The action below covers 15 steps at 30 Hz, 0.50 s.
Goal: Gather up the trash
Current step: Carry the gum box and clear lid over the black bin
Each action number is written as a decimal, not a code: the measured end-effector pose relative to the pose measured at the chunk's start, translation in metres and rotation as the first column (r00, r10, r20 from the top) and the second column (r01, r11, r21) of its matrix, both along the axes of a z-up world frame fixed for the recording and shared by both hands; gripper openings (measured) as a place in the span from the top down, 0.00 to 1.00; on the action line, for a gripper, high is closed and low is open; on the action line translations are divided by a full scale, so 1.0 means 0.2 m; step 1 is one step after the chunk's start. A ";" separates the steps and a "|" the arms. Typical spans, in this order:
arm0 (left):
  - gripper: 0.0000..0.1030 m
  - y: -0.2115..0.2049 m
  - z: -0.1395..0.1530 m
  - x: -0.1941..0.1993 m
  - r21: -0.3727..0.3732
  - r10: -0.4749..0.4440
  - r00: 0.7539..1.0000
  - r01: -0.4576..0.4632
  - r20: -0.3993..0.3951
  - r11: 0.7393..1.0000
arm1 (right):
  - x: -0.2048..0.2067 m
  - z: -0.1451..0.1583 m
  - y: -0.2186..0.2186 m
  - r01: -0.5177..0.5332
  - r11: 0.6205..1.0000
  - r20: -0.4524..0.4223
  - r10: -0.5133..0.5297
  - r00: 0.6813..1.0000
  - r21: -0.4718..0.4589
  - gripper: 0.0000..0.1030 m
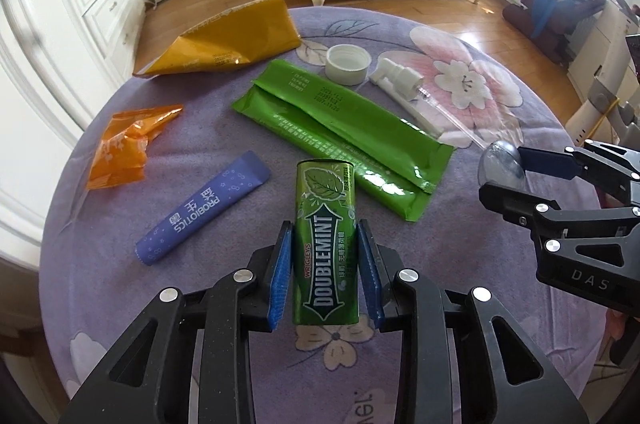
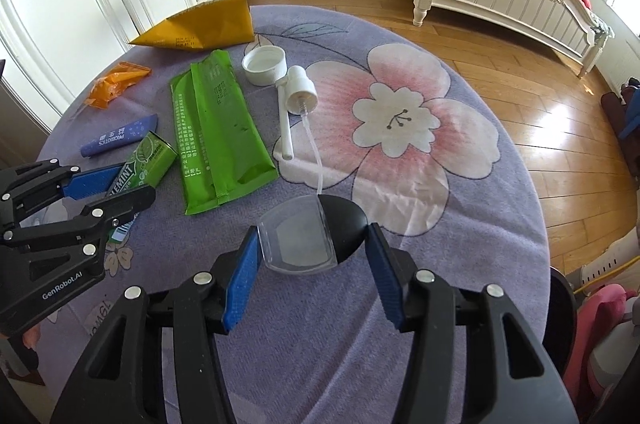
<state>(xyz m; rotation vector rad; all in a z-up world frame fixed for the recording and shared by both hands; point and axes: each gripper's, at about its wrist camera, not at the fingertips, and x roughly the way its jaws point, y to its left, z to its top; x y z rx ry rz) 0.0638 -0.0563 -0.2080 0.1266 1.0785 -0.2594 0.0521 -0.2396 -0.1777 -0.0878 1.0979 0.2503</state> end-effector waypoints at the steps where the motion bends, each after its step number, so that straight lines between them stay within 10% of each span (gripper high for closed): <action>1: 0.69 -0.01 0.01 0.00 -0.002 -0.005 1.000 0.005 0.005 1.000 | -0.01 0.01 0.00 0.001 1.000 0.004 -0.001 1.000 0.000 0.50; 15: 0.69 -0.20 0.14 -0.06 -0.008 -0.063 0.997 0.063 0.054 0.998 | -0.12 0.13 -0.18 0.060 0.998 0.056 -0.059 0.997 -0.026 0.50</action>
